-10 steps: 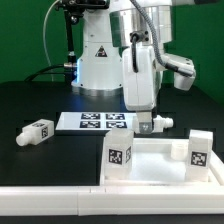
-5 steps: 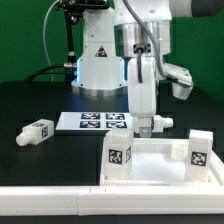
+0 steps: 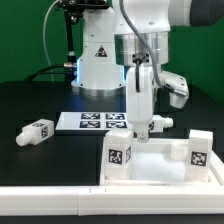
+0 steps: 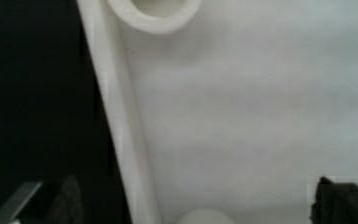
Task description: Assemble square table
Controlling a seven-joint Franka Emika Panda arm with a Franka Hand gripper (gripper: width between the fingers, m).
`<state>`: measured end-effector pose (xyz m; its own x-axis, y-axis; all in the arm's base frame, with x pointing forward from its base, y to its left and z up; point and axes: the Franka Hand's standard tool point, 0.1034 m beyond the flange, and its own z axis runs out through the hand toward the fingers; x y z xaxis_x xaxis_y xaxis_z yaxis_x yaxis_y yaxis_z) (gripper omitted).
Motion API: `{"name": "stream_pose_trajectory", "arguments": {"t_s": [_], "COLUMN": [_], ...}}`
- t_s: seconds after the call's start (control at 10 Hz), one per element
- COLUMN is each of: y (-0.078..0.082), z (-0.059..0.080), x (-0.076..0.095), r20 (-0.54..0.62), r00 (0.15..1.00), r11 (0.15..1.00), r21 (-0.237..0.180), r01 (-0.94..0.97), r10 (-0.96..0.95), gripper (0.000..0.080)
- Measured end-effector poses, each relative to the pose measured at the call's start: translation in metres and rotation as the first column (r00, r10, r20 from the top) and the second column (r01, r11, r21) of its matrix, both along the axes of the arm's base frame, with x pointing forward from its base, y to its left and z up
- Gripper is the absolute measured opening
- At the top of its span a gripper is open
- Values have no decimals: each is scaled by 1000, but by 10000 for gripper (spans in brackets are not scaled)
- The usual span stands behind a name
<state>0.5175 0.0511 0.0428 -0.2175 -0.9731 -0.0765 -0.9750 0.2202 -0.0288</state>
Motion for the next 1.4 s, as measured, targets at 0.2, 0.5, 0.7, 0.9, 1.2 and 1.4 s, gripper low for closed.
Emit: {"name": "stream_pose_trajectory", "arguments": {"t_s": [0.2,0.5,0.7,0.9,1.2,1.4], "y": [9,6,7,7,6,5], "z": [-18,-36,-36,-37,-37,-36], "x": [-19,-31,-30,-30,-31,-29], "r20": [-47,-88,-88,-89,-90,-90], "r00": [999,995,995,995,995,990], "r11": [1000,999,999,999,999,993], "r21": [-1,-12,-12,-13,-13,-32], "r01": [-27,-45,-46,-46,-46,-112], "r10": [27,44,45,45,45,109], "gripper": [649,649,624,451,119,56]}}
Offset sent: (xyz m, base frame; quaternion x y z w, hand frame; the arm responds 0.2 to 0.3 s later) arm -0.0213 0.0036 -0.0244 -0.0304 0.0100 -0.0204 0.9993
